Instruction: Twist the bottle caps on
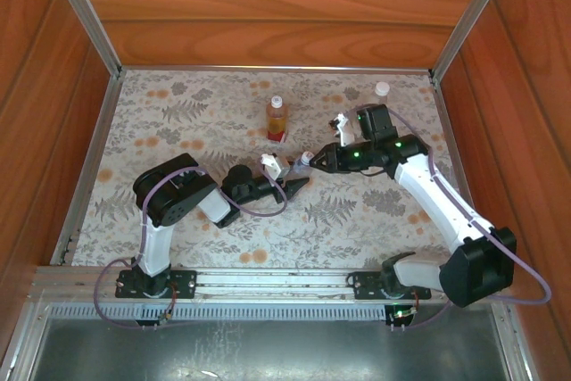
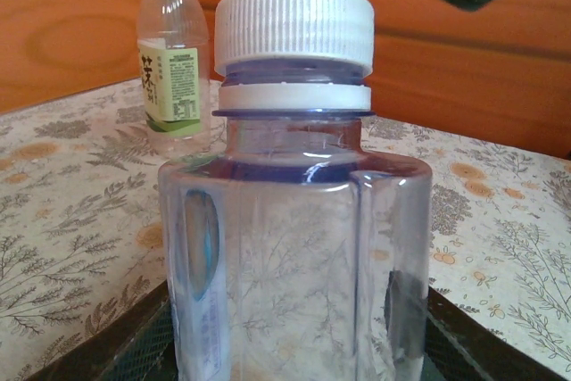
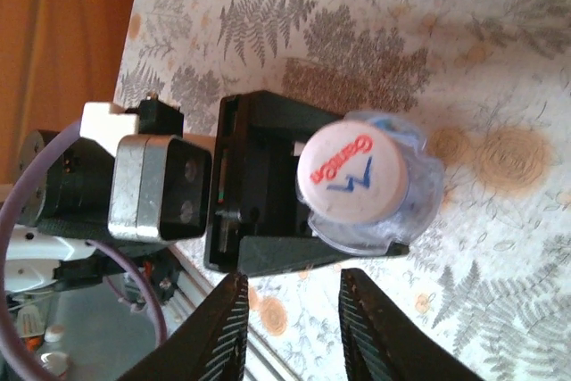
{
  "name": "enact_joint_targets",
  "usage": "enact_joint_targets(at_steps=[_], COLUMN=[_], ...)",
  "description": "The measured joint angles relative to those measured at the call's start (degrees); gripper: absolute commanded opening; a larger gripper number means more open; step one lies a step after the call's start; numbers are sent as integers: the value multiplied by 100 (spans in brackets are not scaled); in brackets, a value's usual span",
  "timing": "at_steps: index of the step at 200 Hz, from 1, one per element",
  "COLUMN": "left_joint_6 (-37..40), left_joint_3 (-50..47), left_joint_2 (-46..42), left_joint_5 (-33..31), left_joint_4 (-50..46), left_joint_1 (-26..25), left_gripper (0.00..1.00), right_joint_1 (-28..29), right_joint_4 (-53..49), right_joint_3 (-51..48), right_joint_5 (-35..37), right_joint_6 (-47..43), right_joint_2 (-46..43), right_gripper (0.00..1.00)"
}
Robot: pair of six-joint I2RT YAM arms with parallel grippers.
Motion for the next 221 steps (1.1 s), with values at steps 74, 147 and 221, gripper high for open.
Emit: enact_joint_targets(at_steps=[74, 147, 221], left_joint_6=[-52, -455, -522], left_joint_3=[-116, -44, 15], left_joint_2=[-219, -787, -1550], left_joint_5=[601, 2566, 3515], left_joint_4=[-221, -385, -566], left_joint_1=[50, 269, 267], left_gripper=[57, 56, 56], right_joint_1=[-59, -59, 68], right_joint_4=[570, 1209, 339], right_joint_3=[-133, -907, -496], right_joint_5=[98, -1604, -2317], right_joint_6=[-1023, -3576, -5239], right_joint_2=[-160, -1626, -1491], right_gripper=[78, 77, 59])
